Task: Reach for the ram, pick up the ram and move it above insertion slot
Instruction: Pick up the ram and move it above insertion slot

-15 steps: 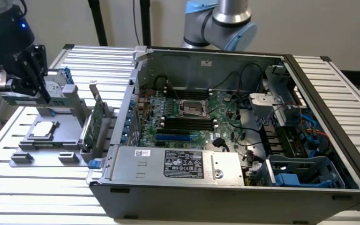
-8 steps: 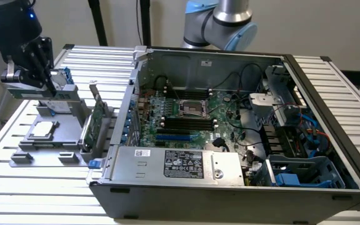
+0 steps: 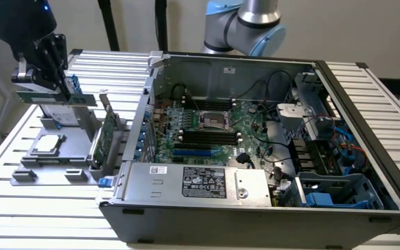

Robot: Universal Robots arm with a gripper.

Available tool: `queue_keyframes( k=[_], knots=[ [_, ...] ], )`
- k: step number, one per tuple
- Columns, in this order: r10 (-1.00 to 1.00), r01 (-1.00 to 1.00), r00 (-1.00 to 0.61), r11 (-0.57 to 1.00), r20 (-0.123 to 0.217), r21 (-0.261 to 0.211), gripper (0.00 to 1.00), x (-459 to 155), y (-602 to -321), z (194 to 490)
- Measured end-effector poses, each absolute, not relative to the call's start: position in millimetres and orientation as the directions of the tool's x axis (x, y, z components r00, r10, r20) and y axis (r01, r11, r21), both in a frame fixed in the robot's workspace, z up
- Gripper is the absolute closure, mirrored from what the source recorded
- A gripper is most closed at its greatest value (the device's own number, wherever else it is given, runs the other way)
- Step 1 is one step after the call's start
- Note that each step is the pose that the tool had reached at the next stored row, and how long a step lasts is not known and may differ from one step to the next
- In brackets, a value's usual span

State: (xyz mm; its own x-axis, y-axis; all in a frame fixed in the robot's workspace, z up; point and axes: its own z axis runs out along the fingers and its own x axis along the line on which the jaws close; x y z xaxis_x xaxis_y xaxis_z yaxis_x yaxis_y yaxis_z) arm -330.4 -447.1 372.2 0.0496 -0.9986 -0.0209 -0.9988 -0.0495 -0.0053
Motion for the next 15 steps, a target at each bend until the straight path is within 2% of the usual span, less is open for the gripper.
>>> queue_keyframes(
  k=[15],
  knots=[
    [-0.998, -0.999, 0.050, -0.049, -0.030, -0.006, 0.86, -297, -437, 386]
  ],
)
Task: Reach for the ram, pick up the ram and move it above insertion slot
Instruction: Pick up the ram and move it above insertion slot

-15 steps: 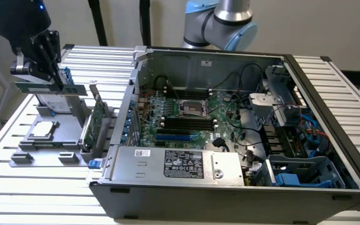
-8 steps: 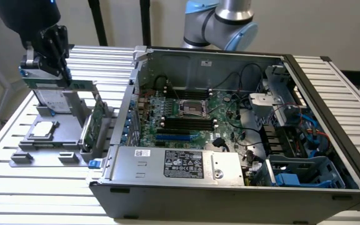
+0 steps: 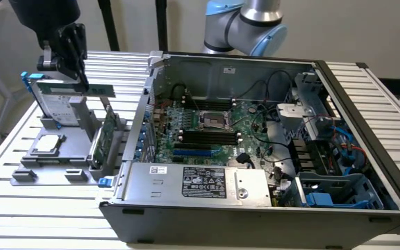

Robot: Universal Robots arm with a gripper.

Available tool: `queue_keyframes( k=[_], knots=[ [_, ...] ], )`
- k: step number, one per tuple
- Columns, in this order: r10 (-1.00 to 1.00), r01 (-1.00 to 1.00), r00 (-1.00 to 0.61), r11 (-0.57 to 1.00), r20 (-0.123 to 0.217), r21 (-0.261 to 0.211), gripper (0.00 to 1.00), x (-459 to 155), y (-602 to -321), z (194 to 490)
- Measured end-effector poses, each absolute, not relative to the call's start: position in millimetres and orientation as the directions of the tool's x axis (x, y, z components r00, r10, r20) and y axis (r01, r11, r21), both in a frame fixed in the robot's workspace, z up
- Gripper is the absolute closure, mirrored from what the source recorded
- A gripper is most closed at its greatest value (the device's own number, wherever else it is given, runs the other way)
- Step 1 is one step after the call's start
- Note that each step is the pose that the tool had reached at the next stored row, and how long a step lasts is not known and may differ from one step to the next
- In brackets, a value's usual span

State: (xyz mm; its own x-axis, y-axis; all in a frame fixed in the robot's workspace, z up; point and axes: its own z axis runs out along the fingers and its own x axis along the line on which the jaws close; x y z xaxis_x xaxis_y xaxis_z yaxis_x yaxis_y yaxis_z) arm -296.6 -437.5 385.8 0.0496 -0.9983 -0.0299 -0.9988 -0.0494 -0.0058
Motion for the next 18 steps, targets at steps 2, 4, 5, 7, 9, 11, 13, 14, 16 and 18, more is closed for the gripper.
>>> queue_keyframes(
  k=[2, 4, 5, 7, 9, 11, 13, 14, 16, 18],
  knots=[
    [-0.998, -0.999, 0.050, -0.049, -0.034, -0.006, 0.86, -292, -436, 386],
    [-0.998, -0.999, 0.050, -0.049, -0.037, -0.006, 0.86, -286, -435, 387],
    [-0.998, -0.999, 0.050, -0.049, -0.039, -0.006, 0.86, -284, -435, 387],
    [-0.998, -0.999, 0.049, -0.049, -0.042, -0.006, 0.86, -278, -434, 387],
    [-0.998, -0.999, 0.050, -0.049, -0.045, -0.007, 0.86, -273, -433, 387],
    [-0.998, -0.999, 0.050, -0.049, -0.048, -0.007, 0.86, -267, -432, 388],
    [-0.997, -0.999, 0.050, -0.049, -0.051, -0.007, 0.86, -262, -431, 388],
    [-0.997, -0.999, 0.050, -0.049, -0.052, -0.007, 0.86, -259, -431, 388],
    [-0.997, -0.999, 0.050, -0.049, -0.054, -0.007, 0.86, -254, -430, 389],
    [-0.997, -0.999, 0.049, -0.049, -0.056, -0.007, 0.86, -248, -429, 389]
  ],
)
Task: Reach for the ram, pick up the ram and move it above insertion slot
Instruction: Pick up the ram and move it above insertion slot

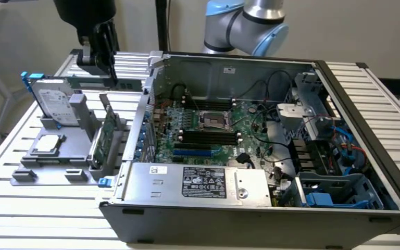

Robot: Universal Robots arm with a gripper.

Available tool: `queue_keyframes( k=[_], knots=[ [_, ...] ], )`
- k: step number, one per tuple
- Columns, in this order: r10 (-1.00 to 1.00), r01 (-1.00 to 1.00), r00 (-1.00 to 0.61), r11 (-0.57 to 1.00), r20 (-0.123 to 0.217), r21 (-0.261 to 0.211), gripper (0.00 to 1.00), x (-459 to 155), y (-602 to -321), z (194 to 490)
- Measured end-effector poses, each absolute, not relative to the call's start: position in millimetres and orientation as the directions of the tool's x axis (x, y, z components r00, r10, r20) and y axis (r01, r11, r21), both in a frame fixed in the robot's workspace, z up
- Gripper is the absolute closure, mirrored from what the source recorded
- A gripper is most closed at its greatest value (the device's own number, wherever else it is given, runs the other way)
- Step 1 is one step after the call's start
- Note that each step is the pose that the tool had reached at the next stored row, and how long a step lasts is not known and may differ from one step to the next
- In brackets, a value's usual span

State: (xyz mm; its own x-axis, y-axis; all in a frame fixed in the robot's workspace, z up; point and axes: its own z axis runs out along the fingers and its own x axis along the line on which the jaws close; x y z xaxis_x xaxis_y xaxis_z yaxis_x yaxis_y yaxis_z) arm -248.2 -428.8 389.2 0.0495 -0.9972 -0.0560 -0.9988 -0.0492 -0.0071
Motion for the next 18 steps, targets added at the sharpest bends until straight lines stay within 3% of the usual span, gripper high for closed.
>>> queue_keyframes(
  k=[18],
  knots=[
    [-0.996, -0.999, 0.050, -0.049, -0.073, -0.008, 0.86, -197, -420, 392]
  ],
)
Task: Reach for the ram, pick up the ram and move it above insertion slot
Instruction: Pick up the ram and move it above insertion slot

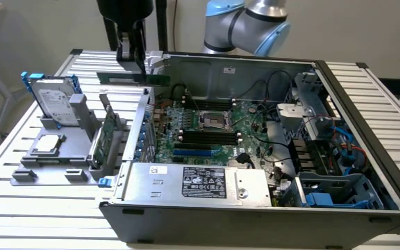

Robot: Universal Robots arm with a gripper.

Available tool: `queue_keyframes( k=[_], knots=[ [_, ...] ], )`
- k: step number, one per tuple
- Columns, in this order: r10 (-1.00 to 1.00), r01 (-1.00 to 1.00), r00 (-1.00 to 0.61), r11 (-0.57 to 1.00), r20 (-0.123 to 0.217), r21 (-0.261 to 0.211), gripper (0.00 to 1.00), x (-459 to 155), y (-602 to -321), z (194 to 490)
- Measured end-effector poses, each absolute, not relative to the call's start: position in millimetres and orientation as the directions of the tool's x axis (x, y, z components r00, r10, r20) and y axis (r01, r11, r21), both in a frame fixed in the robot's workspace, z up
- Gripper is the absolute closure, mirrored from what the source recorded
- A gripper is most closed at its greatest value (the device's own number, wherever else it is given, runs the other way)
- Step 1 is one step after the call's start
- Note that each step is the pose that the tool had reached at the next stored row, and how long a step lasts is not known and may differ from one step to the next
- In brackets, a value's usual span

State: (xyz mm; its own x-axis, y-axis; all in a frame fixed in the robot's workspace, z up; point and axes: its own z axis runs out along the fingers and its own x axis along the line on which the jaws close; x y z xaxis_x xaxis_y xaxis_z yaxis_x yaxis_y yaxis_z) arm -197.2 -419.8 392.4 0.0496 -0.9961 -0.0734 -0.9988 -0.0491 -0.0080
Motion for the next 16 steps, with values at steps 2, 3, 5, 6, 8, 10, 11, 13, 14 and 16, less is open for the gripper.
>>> queue_keyframes(
  k=[2, 3, 5, 6, 8, 10, 11, 13, 14, 16],
  knots=[
    [-0.996, -0.999, 0.050, -0.049, -0.076, -0.008, 0.86, -191, -419, 392],
    [-0.996, -0.999, 0.050, -0.049, -0.077, -0.008, 0.86, -188, -418, 392],
    [-0.996, -0.999, 0.049, -0.049, -0.080, -0.008, 0.86, -181, -417, 392],
    [-0.996, -0.999, 0.049, -0.049, -0.081, -0.008, 0.86, -178, -417, 393],
    [-0.995, -0.999, 0.050, -0.049, -0.083, -0.008, 0.86, -170, -416, 392],
    [-0.995, -0.999, 0.049, -0.049, -0.086, -0.008, 0.86, -163, -415, 392],
    [-0.995, -0.999, 0.049, -0.049, -0.087, -0.008, 0.86, -159, -414, 392],
    [-0.995, -0.999, 0.050, -0.049, -0.090, -0.008, 0.86, -152, -413, 393],
    [-0.995, -0.999, 0.050, -0.049, -0.091, -0.008, 0.86, -148, -413, 393],
    [-0.994, -0.999, 0.049, -0.049, -0.094, -0.008, 0.86, -139, -412, 392]
  ],
)
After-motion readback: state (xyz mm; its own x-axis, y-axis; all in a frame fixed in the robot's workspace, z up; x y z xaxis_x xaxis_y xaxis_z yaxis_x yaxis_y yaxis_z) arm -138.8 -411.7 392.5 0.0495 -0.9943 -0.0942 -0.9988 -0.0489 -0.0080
